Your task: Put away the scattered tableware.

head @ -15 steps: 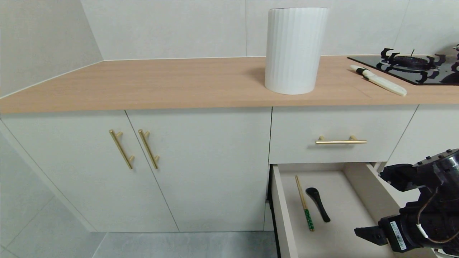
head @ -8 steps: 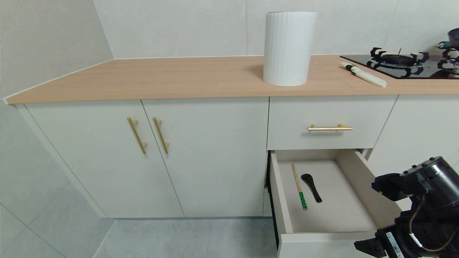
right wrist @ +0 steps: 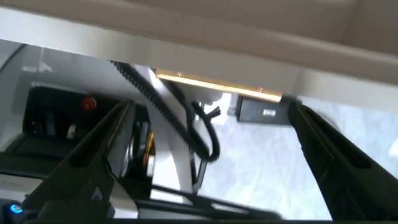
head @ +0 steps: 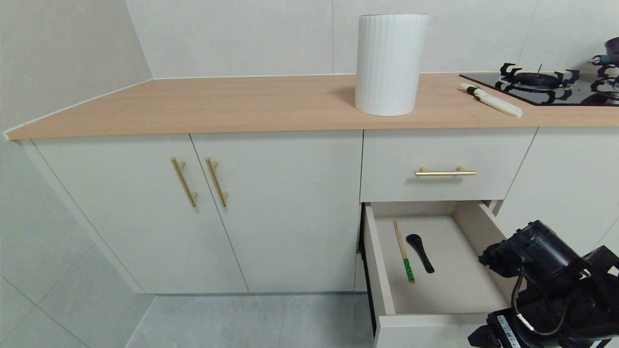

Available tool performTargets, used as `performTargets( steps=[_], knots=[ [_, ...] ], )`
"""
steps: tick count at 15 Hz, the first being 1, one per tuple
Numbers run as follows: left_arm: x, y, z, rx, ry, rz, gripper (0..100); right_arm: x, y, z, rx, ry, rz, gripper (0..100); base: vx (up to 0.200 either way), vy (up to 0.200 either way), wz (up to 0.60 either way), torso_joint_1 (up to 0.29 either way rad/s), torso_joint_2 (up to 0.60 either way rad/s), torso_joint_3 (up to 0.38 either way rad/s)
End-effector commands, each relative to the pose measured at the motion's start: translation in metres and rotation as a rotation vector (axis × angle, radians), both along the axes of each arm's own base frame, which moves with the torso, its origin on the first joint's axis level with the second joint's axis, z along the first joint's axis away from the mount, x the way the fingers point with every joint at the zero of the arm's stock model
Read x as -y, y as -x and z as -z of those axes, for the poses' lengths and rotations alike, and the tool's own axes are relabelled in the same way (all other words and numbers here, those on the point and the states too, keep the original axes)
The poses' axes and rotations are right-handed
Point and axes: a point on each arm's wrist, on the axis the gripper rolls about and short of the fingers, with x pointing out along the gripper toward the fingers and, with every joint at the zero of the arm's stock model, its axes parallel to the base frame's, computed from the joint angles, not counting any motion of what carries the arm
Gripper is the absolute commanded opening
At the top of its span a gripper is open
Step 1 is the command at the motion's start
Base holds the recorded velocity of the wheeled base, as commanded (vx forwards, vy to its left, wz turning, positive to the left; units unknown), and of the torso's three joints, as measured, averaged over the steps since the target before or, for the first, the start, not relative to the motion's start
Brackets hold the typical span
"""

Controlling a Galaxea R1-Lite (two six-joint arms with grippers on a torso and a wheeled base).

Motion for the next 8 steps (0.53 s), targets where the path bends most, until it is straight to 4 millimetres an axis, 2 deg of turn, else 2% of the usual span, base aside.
performTargets(
  steps=[1, 3, 8],
  knots=[
    [0.000, 0.000, 0.000, -0.001, 0.000, -0.001, 100, -0.007, -0.007, 0.002, -0.042, 0.007, 0.024, 100, 0.000, 0.000, 0.00, 0.000, 0.00, 0.000],
    [0.000, 0.000, 0.000, -0.001, 0.000, -0.001, 100, -0.011, -0.015, 0.009, -0.073, 0.007, 0.080, 100, 0.000, 0.000, 0.00, 0.000, 0.00, 0.000],
    [0.000, 0.000, 0.000, -0.001, 0.000, -0.001, 100, -0.013, -0.022, 0.016, -0.071, 0.026, 0.097, 100, 0.000, 0.000, 0.00, 0.000, 0.00, 0.000]
  ],
)
